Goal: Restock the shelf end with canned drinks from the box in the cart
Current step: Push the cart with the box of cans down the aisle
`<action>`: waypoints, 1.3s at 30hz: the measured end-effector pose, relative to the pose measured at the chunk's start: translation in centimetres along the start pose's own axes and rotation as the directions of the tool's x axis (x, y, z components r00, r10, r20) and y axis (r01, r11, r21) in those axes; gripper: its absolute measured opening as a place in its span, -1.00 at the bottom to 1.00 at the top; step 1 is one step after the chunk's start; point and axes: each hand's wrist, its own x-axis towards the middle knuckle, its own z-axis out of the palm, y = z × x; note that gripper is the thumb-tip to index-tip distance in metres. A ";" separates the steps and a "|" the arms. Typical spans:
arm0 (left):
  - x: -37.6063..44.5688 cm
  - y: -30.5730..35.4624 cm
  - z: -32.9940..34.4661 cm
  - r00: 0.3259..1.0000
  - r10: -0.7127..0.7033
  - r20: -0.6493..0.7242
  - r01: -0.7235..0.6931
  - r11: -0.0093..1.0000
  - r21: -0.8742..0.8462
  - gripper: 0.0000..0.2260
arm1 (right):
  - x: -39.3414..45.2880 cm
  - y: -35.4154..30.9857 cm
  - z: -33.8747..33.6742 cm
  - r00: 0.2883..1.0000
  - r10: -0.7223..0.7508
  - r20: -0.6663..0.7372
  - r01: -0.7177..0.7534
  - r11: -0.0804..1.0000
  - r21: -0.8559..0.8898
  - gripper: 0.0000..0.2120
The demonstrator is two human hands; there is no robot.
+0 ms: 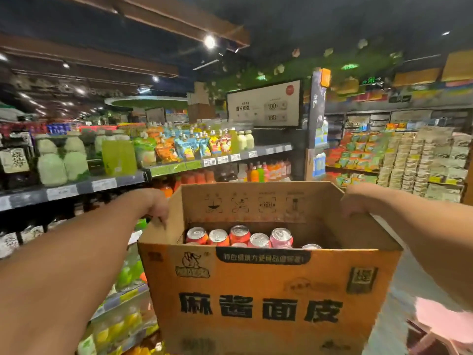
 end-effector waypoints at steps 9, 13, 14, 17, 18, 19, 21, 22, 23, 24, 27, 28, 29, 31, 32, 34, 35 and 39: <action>10.7 11.5 3.2 0.985 -0.174 -0.014 0.171 0.977 -0.129 -0.71 | 22.1 2.6 1.6 0.988 -0.152 -0.020 0.153 0.988 0.038 -0.63; 14.7 15.6 4.7 0.969 -0.248 0.016 0.247 0.958 -0.147 -0.67 | 29.9 2.5 5.0 0.965 -0.255 0.064 0.255 0.967 0.004 -0.65; 15.3 16.6 5.0 0.963 -0.270 0.013 0.268 0.949 -0.167 -0.69 | 31.8 2.4 5.9 0.955 -0.281 0.094 0.283 0.959 -0.013 -0.67; 18.4 18.5 6.5 0.933 -0.359 0.029 0.354 0.902 -0.247 -0.79 | 35.7 2.3 7.6 0.951 -0.310 0.013 0.310 0.947 -0.079 -0.83; 18.9 19.2 7.1 0.915 -0.401 0.048 0.396 0.870 -0.294 -0.81 | 37.3 2.1 8.2 0.942 -0.336 -0.020 0.335 0.941 -0.057 -0.85; 19.6 19.9 7.7 0.900 -0.430 0.072 0.429 0.843 -0.323 -0.83 | 39.0 1.7 8.6 0.933 -0.360 -0.011 0.360 0.933 -0.028 -0.87; 20.1 21.1 8.8 0.875 -0.473 0.102 0.480 0.824 -0.299 -0.89 | 41.6 0.9 10.0 0.914 -0.405 0.024 0.404 0.914 0.046 -0.92; 20.2 21.9 9.1 0.860 -0.502 0.096 0.507 0.816 -0.276 -0.90 | 42.9 0.4 10.2 0.899 -0.437 0.015 0.436 0.899 0.039 -0.94; 20.6 22.3 9.7 0.847 -0.522 0.099 0.527 0.806 -0.268 -0.90 | 44.0 -0.1 10.3 0.879 -0.476 0.020 0.477 0.879 -0.003 -0.95; 20.9 22.5 10.4 0.832 -0.541 0.124 0.553 0.790 -0.266 -0.87 | 45.2 -0.8 10.4 0.854 -0.518 0.037 0.520 0.854 -0.037 -0.94; 21.5 23.1 11.3 0.786 -0.591 0.182 0.619 0.755 -0.218 -0.82 | 48.1 -3.9 10.8 0.790 -0.611 0.056 0.613 0.782 -0.109 -0.84; 21.8 22.9 11.6 0.772 -0.612 0.174 0.636 0.745 -0.201 -0.85 | 48.9 -5.0 11.1 0.770 -0.636 0.058 0.637 0.760 -0.131 -0.83; 22.1 22.7 11.9 0.759 -0.628 0.171 0.651 0.735 -0.191 -0.87 | 49.7 -6.0 11.4 0.757 -0.651 0.060 0.652 0.747 -0.126 -0.85; 22.6 22.4 12.2 0.729 -0.664 0.165 0.684 0.713 -0.156 -0.81 | 51.1 -8.0 12.2 0.735 -0.674 0.076 0.678 0.727 -0.110 -0.86; 22.8 22.0 12.5 0.718 -0.678 0.158 0.696 0.705 -0.133 -0.80 | 51.6 -9.0 12.7 0.723 -0.686 0.079 0.690 0.714 -0.115 -0.85; 23.3 21.8 12.7 0.691 -0.710 0.140 0.723 0.684 -0.098 -0.84 | 52.6 -10.8 14.0 0.697 -0.716 0.042 0.715 0.691 -0.107 -0.84; 23.5 21.7 12.7 0.678 -0.723 0.132 0.734 0.674 -0.077 -0.85 | 53.3 -11.7 14.8 0.690 -0.723 0.034 0.723 0.686 -0.078 -0.87; 24.8 20.4 14.8 0.604 -0.778 0.171 0.795 0.603 -0.067 -0.71 | 55.3 -15.5 18.6 0.656 -0.753 0.050 0.753 0.658 0.033 -0.91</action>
